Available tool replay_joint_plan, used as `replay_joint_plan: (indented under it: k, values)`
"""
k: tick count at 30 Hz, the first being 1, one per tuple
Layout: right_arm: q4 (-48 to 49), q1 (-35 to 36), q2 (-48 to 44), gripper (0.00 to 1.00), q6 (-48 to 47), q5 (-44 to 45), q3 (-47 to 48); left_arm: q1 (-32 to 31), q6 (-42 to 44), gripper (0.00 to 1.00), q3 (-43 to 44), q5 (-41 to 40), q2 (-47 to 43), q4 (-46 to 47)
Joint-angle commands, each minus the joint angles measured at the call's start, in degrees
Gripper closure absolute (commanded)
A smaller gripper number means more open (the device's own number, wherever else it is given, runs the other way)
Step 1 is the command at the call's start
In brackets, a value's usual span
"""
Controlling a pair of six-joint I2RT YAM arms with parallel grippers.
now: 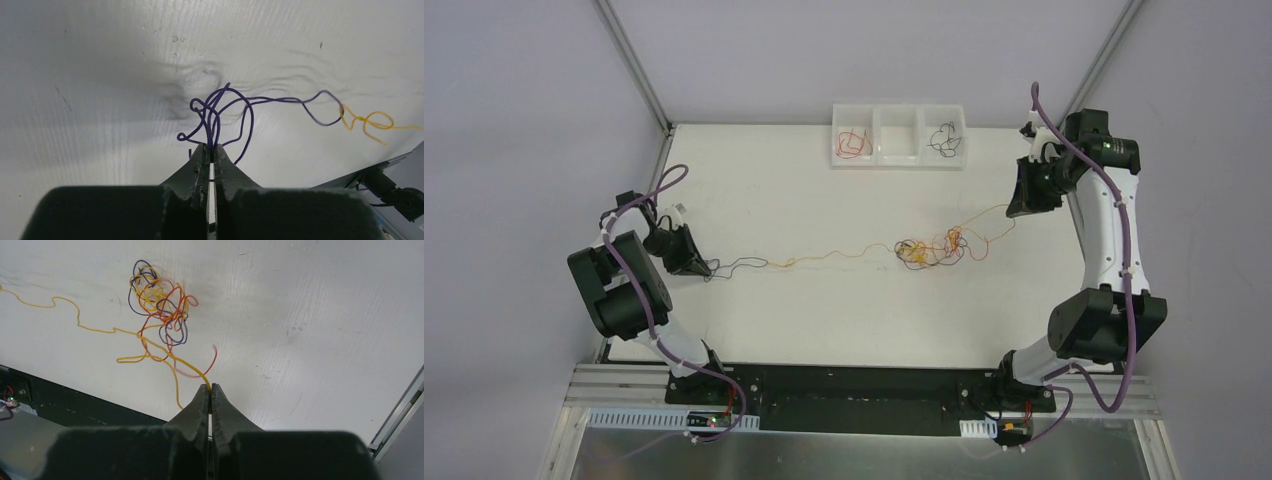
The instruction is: Untangle the cables
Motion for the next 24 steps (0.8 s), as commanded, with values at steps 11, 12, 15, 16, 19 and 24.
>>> replay_joint_plan:
  k: [11,12,15,16,19,24]
  values:
    - [-7.21,0.77,0.2,1.0,3.81,-16.92,11.81,1.61,10.34,0.97,-0.49,19.39,-7.21,-2.99]
    - [-6.98,1.74,-0.18,1.0,4.72,-19.35,10.76,-0.31,10.08,0.86,-0.55,22.51,-9.62,-2.99]
    - [-3.18,5.34,-2.19,1.0,9.6,-25.15,6.72,-5.22,10.35,0.42,0.53,27.6,-15.24,-3.01]
    - [-1.4,6.66,-3.0,1.0,11.41,-26.8,5.77,-7.02,10.43,0.34,1.09,28.54,-17.19,-2.81]
    - [3.72,11.6,-4.77,1.0,16.44,-29.74,5.2,-11.92,7.37,0.04,2.47,32.01,-23.09,0.7]
    - [12.56,16.46,-5.82,1.0,24.03,-33.23,6.08,-24.7,-7.52,0.01,0.14,28.73,-33.99,22.38]
